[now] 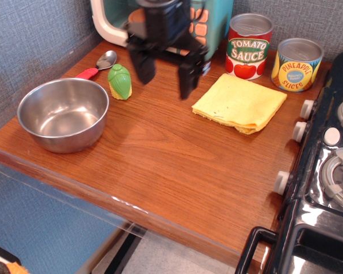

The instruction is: Place the yellow cloth in front of the cans.

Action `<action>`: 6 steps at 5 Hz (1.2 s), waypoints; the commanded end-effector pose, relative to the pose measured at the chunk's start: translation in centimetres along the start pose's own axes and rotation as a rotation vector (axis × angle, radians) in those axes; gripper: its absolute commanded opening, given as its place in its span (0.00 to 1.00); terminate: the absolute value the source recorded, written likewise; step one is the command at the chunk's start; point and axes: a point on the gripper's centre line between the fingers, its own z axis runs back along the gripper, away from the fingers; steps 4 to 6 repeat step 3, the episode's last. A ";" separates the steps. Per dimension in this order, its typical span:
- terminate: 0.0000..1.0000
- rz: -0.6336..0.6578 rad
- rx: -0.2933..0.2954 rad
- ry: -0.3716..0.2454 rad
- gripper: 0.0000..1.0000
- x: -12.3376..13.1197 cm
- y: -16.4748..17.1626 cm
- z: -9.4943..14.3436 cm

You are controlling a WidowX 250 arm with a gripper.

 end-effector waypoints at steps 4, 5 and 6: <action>1.00 -0.116 0.082 0.045 1.00 -3.7 2.3 1.3; 1.00 -0.116 0.082 0.045 1.00 -3.7 2.3 1.3; 1.00 -0.116 0.082 0.045 1.00 -3.7 2.3 1.3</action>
